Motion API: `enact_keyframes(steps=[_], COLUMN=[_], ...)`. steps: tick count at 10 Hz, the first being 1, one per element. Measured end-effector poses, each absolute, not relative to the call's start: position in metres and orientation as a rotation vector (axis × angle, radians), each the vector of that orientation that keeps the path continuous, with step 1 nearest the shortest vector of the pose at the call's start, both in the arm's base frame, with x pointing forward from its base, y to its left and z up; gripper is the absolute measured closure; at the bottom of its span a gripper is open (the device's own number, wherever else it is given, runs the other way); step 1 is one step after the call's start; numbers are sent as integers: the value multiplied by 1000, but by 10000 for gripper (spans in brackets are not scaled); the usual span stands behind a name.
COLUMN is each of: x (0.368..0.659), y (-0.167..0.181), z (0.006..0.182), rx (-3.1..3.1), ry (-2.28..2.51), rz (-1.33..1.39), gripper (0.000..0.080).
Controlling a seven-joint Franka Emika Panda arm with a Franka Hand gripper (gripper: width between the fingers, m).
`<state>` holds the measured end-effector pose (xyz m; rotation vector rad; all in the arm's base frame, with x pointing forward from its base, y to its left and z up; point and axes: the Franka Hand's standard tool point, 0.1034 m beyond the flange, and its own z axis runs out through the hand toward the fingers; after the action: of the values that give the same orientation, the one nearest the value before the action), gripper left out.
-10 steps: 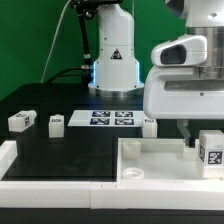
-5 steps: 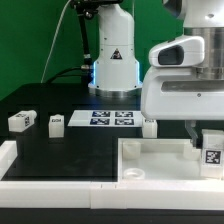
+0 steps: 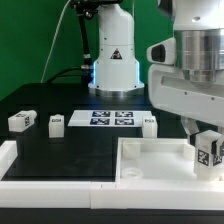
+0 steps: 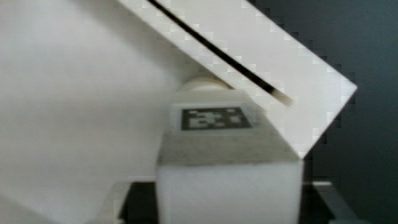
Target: Assemble one leg
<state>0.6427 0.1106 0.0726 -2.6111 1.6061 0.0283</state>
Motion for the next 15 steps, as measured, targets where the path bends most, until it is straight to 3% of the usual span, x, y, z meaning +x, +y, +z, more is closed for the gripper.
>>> enact_keyframes(steps=[5, 6, 7, 9, 15], x=[641, 642, 644, 645, 645], y=[112, 112, 114, 116, 116], z=[73, 73, 73, 74, 74], rx=[-2305, -2356, -2390, -2594, -3063], ry=[2049, 1989, 1927, 1633, 391], rz=[51, 48, 22, 4, -50], gripper=[506, 307, 197, 160, 150])
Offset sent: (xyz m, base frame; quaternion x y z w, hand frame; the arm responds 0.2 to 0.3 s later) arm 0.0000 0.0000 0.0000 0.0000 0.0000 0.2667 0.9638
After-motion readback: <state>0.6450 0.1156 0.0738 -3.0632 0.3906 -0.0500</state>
